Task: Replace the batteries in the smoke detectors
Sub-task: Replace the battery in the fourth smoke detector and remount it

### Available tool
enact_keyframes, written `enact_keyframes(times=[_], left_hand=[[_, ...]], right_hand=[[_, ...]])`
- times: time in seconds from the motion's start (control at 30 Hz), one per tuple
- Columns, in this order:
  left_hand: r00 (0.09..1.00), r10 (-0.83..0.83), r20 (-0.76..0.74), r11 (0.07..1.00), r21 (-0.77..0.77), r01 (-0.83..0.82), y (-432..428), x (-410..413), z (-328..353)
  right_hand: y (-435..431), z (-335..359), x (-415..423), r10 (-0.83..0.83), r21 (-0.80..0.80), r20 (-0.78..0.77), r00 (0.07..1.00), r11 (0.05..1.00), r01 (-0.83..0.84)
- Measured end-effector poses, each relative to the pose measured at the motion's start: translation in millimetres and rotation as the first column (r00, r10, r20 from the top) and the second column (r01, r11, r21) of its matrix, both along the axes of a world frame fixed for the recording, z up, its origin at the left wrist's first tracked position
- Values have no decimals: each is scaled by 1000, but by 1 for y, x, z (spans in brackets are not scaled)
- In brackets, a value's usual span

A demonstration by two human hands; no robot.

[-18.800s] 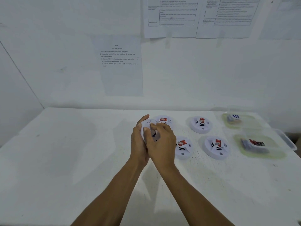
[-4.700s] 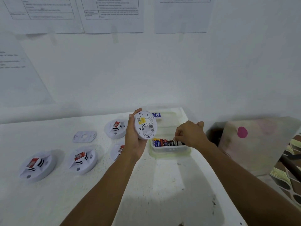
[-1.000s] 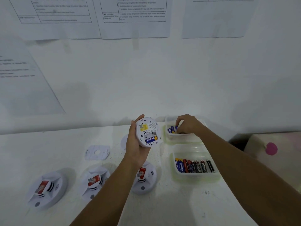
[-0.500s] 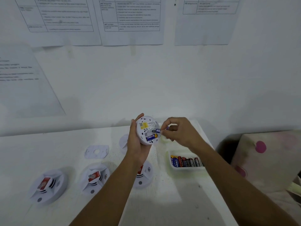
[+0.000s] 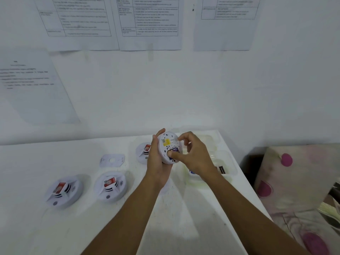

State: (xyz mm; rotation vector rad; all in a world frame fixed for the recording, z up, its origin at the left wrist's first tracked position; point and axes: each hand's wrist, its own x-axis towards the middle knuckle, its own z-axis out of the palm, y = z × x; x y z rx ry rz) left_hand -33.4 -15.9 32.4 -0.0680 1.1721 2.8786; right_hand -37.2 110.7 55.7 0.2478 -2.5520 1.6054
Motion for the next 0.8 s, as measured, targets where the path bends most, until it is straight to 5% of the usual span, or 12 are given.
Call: enact_keyframes(times=[0.17, 0.43, 0.6, 0.8], left_hand=[[1000, 23, 14, 999, 25, -24, -16, 14, 0], [993, 120, 15, 993, 14, -120, -111, 18, 1], [984, 176, 22, 984, 20, -176, -196, 13, -3], [984, 169, 48, 985, 22, -170, -259, 6, -6]], right_hand=[[-14, -7, 2, 66, -127, 193, 979, 991, -41], [-79, -11, -3, 79, -19, 28, 996, 997, -78], [-138, -32, -27, 183, 240, -45, 982, 956, -167], [-209, -49, -59, 335, 597, 59, 940, 743, -303]])
